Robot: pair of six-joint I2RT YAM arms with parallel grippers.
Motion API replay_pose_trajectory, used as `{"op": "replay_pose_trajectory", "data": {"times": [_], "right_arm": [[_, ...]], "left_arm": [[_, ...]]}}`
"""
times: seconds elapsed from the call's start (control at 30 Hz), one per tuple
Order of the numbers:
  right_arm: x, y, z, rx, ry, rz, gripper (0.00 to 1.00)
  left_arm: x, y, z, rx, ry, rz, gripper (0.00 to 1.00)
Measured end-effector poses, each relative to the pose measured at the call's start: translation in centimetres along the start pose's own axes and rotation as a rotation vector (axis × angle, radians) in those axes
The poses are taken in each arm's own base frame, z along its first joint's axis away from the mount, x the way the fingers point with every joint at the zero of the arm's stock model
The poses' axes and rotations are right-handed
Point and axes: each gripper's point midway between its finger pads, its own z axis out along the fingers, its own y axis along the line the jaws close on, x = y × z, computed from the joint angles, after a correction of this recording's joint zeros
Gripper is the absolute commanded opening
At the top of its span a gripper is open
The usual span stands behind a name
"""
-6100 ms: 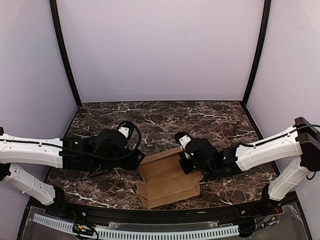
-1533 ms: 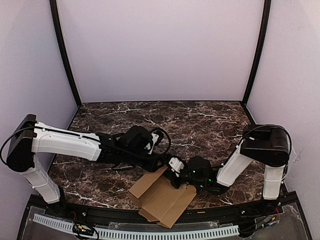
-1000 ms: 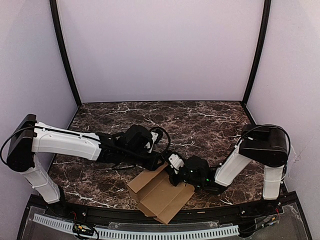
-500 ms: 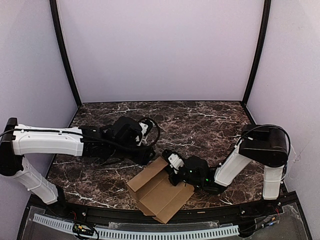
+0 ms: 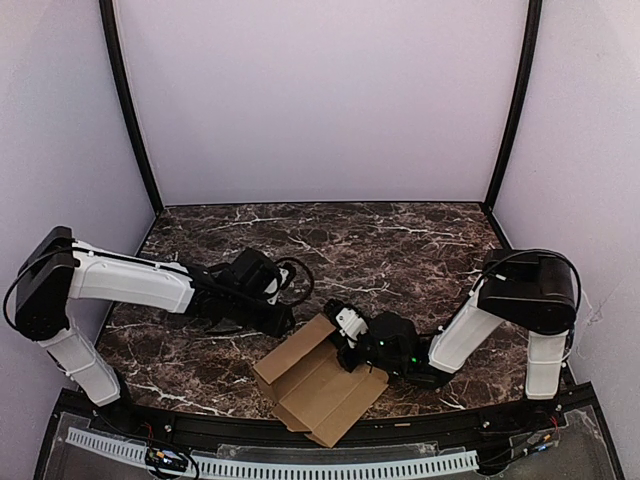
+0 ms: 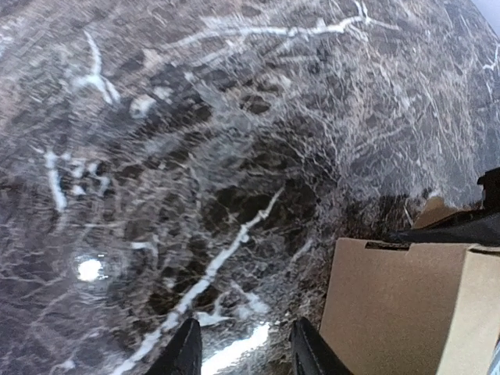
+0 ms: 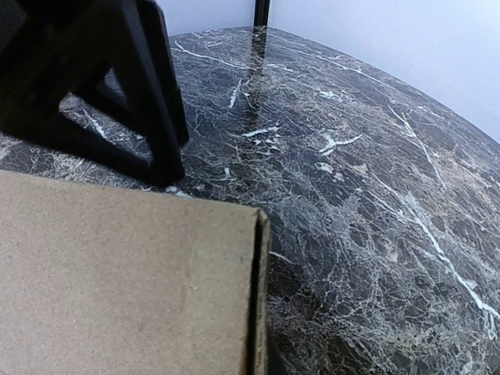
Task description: Fold the paper box
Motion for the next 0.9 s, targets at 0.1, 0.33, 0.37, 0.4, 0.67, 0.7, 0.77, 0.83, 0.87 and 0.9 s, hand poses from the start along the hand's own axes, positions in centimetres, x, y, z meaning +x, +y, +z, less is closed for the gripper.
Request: {"op": "replay_pose_trajectory", "data": {"times": [0.1, 0.33, 0.37, 0.4, 0.67, 0.7, 0.77, 0.83, 0.87, 0.9], "right_arm": [[0.0, 0.0, 0.0, 0.000, 0.000, -0.002, 0.00], [0.0, 0.2, 0.0, -0.002, -0.002, -0.004, 0.00], [-0.1, 0.2, 0.0, -0.002, -0.003, -0.004, 0.00], [-0.1, 0.2, 0.0, -0.002, -0.003, -0.003, 0.00], [-0.1, 0.3, -0.1, -0.011, -0.006, -0.010, 0.00], [-0.1, 0.4, -0.1, -0.012, -0.007, -0.012, 0.00], [-0.1, 0.5, -0.1, -0.014, -0.007, -0.016, 0.00], [-0.1, 0.6, -0.1, -0.017, -0.007, -0.019, 0.00], [-0.1, 0.7, -0.1, -0.019, -0.007, -0.020, 0.00], [-0.1, 0.8, -0.1, -0.021, -0.007, -0.021, 0.00]], "left_arm": [[2.0, -0.7, 2.0, 0.056, 0.060, -0.013, 0.39], [2.6, -2.8, 2.7, 0.198, 0.060, -0.046, 0.32], [2.6, -3.0, 2.7, 0.217, 0.055, -0.050, 0.32], [2.6, -3.3, 2.7, 0.234, 0.052, -0.052, 0.31], [2.6, -4.2, 2.6, 0.313, 0.030, -0.064, 0.30], [2.6, -4.2, 2.6, 0.316, 0.027, -0.065, 0.31], [2.5, -4.3, 2.6, 0.321, 0.022, -0.065, 0.31], [2.2, -4.4, 2.6, 0.326, 0.013, -0.066, 0.31], [2.2, -4.4, 2.6, 0.328, 0.011, -0.068, 0.32], [2.1, -4.4, 2.6, 0.331, 0.008, -0.069, 0.32]]}}
